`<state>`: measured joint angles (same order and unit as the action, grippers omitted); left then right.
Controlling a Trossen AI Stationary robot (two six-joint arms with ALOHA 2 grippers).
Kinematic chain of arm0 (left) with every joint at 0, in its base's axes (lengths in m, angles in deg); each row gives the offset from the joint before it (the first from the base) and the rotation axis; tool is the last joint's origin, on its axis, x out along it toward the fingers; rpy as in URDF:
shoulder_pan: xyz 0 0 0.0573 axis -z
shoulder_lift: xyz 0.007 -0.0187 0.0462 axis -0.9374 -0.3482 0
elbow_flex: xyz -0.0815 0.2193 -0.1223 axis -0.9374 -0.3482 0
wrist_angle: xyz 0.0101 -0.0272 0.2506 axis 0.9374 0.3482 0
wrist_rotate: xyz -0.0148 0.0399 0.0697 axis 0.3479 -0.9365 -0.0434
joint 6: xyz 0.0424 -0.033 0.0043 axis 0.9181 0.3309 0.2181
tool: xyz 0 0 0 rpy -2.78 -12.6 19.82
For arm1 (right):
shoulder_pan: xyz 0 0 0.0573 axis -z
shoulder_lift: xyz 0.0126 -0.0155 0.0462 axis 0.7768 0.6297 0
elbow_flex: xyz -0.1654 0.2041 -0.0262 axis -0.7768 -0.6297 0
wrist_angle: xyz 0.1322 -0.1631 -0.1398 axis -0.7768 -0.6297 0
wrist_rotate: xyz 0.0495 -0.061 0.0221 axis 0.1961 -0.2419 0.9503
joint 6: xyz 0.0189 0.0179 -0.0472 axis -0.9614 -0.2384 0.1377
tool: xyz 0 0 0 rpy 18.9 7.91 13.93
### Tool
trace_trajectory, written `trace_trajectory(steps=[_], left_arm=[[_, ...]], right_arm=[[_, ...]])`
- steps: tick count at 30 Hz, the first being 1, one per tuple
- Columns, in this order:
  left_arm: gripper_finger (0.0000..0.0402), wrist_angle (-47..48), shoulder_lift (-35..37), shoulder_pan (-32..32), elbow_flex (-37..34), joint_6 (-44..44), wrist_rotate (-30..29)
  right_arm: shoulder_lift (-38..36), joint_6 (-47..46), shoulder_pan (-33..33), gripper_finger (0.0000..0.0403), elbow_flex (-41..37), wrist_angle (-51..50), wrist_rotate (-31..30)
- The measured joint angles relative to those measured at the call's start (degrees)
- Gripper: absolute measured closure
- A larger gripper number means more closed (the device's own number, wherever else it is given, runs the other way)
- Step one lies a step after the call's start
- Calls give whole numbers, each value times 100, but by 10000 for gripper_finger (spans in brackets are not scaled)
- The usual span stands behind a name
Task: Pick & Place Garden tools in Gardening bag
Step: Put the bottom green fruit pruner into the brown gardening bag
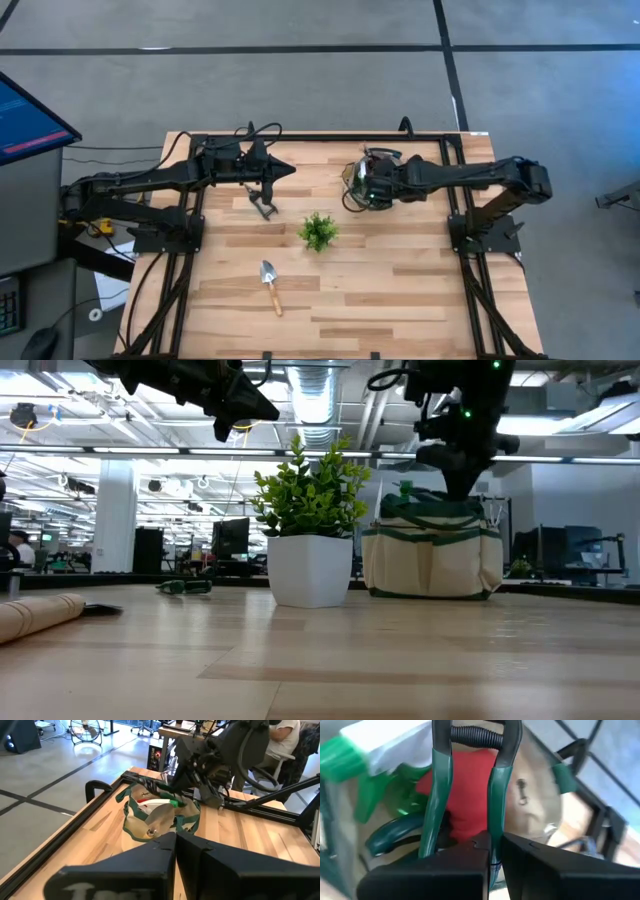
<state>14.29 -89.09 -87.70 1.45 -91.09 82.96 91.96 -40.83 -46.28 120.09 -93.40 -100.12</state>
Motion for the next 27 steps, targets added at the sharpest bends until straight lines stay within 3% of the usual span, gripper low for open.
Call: trace_trajectory(steps=[9, 20, 27], left_arm=[[401, 4, 0, 0, 0, -4, 2], [401, 25, 0, 0, 0, -6, 2], [401, 79, 0, 2, 0, -4, -99]], right_arm=[[-48, 197, 111, 390, -513, 836, 188], [-48, 755, 152, 390, -57, 799, 109], [-50, 871, 338, 390, -204, 979, 21]])
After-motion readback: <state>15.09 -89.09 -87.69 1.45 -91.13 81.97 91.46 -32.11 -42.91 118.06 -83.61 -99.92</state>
